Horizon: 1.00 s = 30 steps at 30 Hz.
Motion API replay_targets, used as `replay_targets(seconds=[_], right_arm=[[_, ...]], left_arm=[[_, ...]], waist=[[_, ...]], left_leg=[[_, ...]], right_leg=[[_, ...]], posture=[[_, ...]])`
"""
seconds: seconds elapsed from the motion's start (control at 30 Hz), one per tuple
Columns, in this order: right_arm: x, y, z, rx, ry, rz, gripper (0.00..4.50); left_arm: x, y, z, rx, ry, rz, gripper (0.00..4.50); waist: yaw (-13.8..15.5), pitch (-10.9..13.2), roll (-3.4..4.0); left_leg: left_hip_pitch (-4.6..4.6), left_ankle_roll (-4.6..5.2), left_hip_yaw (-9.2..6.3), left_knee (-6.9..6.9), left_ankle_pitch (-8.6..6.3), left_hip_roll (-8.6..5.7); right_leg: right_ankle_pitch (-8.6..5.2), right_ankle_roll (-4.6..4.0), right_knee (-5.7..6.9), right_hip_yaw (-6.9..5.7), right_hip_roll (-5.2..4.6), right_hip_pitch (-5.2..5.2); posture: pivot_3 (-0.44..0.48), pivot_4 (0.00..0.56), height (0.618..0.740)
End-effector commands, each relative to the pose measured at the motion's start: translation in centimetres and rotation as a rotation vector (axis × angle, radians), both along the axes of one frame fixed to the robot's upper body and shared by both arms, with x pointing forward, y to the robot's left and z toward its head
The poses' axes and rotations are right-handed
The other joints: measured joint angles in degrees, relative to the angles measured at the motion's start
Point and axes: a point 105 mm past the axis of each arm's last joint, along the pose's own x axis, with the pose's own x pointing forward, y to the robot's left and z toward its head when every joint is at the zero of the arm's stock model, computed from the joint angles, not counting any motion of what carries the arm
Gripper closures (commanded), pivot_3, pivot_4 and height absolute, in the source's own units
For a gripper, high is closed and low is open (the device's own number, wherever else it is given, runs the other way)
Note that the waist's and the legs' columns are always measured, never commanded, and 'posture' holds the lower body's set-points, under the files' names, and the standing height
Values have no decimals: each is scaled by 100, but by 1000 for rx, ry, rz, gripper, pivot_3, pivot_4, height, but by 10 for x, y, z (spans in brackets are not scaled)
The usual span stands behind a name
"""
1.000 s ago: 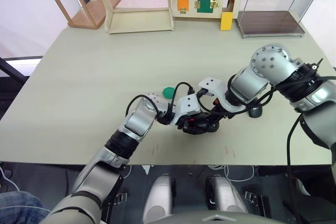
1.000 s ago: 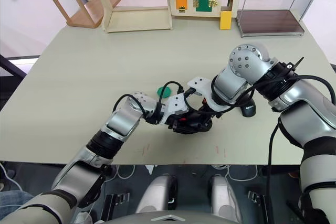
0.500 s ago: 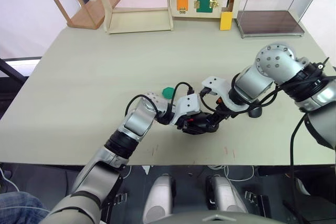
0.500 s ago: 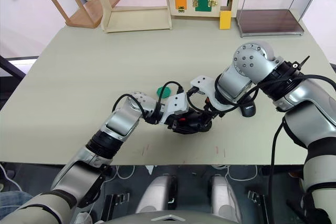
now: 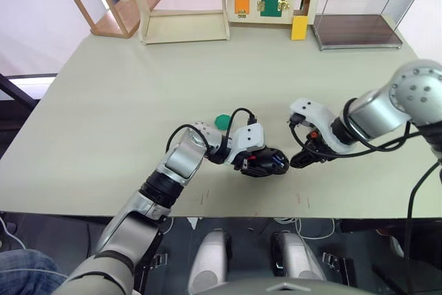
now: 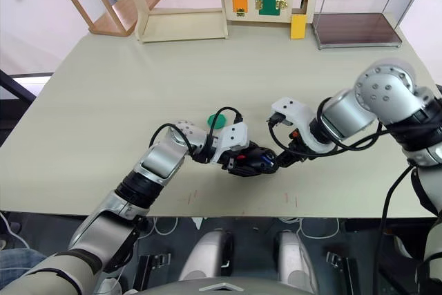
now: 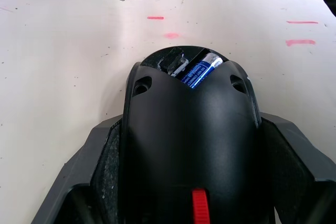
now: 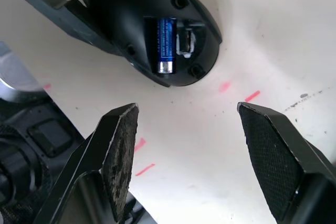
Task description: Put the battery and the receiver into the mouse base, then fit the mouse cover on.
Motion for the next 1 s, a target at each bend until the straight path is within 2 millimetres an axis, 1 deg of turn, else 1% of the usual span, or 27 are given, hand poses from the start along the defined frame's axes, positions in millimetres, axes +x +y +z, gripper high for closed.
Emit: replay_targets(seconds=[0.03, 0.07, 0.1, 0.13, 0.17, 0.2, 0.23, 0.3, 0.37, 0.47, 0.53, 0.67, 0.7, 0.83, 0.9, 1.0], right_arm=[[0, -1, 14, 103, -134, 3, 2203], [-1, -2, 13, 131, -154, -4, 2628], [-1, -3, 13, 152, -165, -10, 3144], [-3, -9, 9, 166, -162, -28, 3485], [-3, -12, 7, 190, -176, -47, 4137], [-2, -12, 8, 231, -220, -54, 4440], [-2, -11, 10, 277, -253, -47, 4440], [-6, -11, 11, 335, -263, -42, 4440], [-9, -13, 6, 333, -300, -17, 4440], [-17, -3, 10, 429, -458, 111, 4440], [-20, -2, 5, 478, -529, 152, 4440], [-18, -5, -10, 481, -593, 166, 4440], [-15, -6, -9, 507, -625, 156, 4440], [-10, -7, -12, 592, -628, 117, 4440], [-10, -7, -14, 597, -646, 123, 4440], [-6, -9, -24, 585, -752, 158, 4440]], left_arm=[[-4, 1, -19, 52, 50, 8, 1525], [-4, 1, -19, 51, 49, 9, 1525], [-4, 1, -19, 51, 48, 9, 1525], [-3, 1, -18, 50, 46, 11, 1525], [-4, 1, -18, 50, 44, 9, 1525], [-4, 0, -18, 50, 44, 8, 1525], [-4, 0, -17, 48, 45, 9, 1525], [-4, 0, -17, 48, 45, 10, 1525], [-5, -1, -18, 47, 45, 10, 1525], [-4, 0, -18, 50, 44, 11, 1525], [-3, 0, -18, 51, 40, 14, 1525], [-3, -2, -17, 49, 37, 15, 1525], [-3, -2, -18, 48, 37, 15, 1525], [-5, -3, -17, 47, 40, 12, 1525], [-6, -4, -17, 46, 40, 10, 1525], [-5, -5, -16, 46, 38, 3, 1525]], waist=[[30, 0, 0], [56, -1, -1], [56, 0, 0], [64, -1, 0], [76, -1, -1], [77, -1, -1], [73, -1, -1], [62, -1, -1], [61, -2, 0], [82, -2, -1], [73, -2, -1], [72, -3, -2], [69, -3, -2], [69, -3, -2], [72, -3, -2], [74, -4, -3]], left_leg=[[-1, 0, 1, 0, 0, 0], [0, 0, 2, 0, 0, 0], [0, 0, 0, 0, 0, -1], [1, 0, 4, 0, 0, -2], [0, 0, 4, 0, 0, -4], [0, 0, 3, 0, 0, -3], [0, 0, 4, 0, 0, -4], [0, 0, 8, 0, 0, -5], [4, 0, 10, 0, 0, -7], [5, 0, 4, 2, 0, -6], [7, 0, 1, 2, 0, -8], [13, 0, 7, 9, 0, -8], [14, 0, 7, 12, 0, -7], [23, 0, 10, 22, 0, -6], [25, 0, 8, 23, 0, -6], [26, -1, 9, 23, 0, -8]], right_leg=[[3, 6, 0, 1, 0, -1], [6, 11, -1, 1, 0, -1], [6, 11, -3, -1, 1, 1], [6, 12, -3, 4, 1, -1], [7, 14, -2, 3, 2, 0], [7, 14, -4, 0, 2, 1], [7, 14, -5, 2, 2, 2], [8, 16, -6, 5, 3, 1], [9, 18, -5, 8, 6, 1], [9, 18, -6, 3, 9, 5], [8, 21, -13, 0, 10, 11], [12, 30, -18, 4, 10, 20], [10, 29, -18, 3, 11, 22], [-1, 24, -17, 8, 14, 33], [3, 17, -18, 7, 14, 39], [6, 13, -18, 7, 13, 41]], posture=[[0, 150, 740], [0, 150, 740], [0, 150, 740], [0, 150, 740], [0, 150, 740], [0, 150, 740], [0, 150, 740], [0, 150, 740], [0, 150, 740], [0, 150, 740], [0, 150, 740], [0, 150, 740], [0, 150, 740], [0, 150, 740], [0, 150, 740], [0, 150, 740]])
